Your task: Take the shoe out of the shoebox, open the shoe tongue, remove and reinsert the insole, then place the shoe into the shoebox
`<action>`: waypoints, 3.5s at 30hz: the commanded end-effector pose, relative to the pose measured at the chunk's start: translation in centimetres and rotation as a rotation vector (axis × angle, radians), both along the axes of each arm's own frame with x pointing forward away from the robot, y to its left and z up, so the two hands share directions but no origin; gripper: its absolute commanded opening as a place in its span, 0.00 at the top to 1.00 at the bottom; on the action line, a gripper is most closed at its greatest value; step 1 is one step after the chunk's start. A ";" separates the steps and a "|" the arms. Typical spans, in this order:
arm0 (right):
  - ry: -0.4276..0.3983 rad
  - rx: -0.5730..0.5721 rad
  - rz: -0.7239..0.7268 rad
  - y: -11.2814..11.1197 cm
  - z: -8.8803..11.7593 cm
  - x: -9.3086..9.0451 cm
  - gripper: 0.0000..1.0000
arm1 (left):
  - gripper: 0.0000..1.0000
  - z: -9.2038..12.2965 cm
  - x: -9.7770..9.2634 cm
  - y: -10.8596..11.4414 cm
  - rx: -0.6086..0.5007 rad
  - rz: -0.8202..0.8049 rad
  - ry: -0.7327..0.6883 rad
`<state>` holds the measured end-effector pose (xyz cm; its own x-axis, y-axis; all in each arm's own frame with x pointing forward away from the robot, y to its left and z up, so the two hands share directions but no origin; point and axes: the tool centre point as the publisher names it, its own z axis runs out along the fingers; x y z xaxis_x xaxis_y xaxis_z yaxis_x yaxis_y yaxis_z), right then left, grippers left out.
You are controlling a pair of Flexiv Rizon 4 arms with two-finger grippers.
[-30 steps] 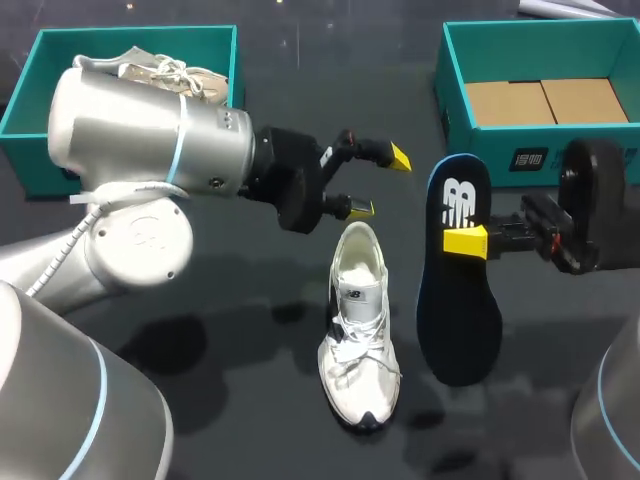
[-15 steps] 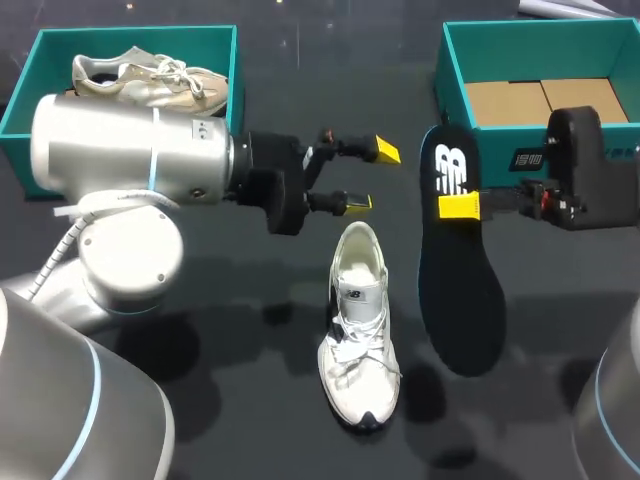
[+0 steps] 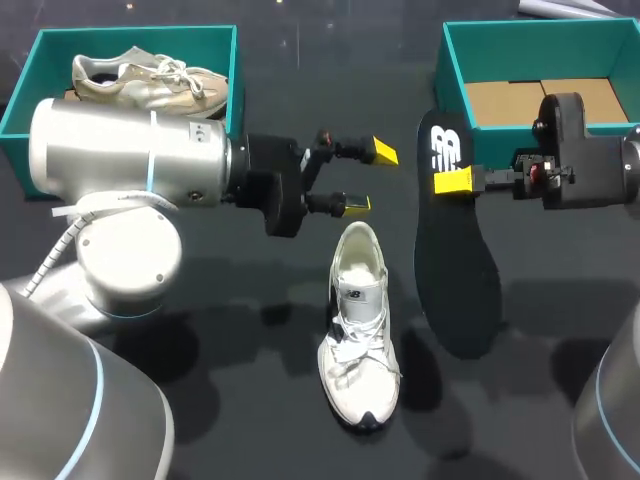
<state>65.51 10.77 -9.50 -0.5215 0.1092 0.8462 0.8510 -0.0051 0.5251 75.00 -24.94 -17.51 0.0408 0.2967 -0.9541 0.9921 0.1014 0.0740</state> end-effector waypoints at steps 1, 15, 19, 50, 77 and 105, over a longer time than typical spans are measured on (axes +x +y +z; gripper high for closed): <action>0.069 0.003 -0.038 0.8 -0.3 0.1 1.00 | 0.00 -0.1 -0.1 0.0 0.000 0.000 -0.002; 0.212 0.032 -0.066 1.3 -0.9 2.1 1.00 | 0.00 0.4 -0.6 -0.2 -0.179 -0.059 -0.027; 0.272 0.051 -0.095 1.5 -0.9 3.7 1.00 | 0.00 1.4 -0.9 0.0 -0.208 -0.062 -0.056; 0.459 0.005 -0.109 2.6 -3.7 9.0 1.00 | 0.00 2.6 -0.7 -0.3 -0.232 -0.061 -0.079; 0.542 0.045 -0.080 3.4 -5.3 12.1 1.00 | 0.02 2.1 -1.2 -1.2 -0.197 -0.039 -0.057; 0.566 0.075 -0.072 2.7 -5.5 13.9 1.00 | 0.69 1.1 0.0 -2.2 -0.190 -0.020 -0.026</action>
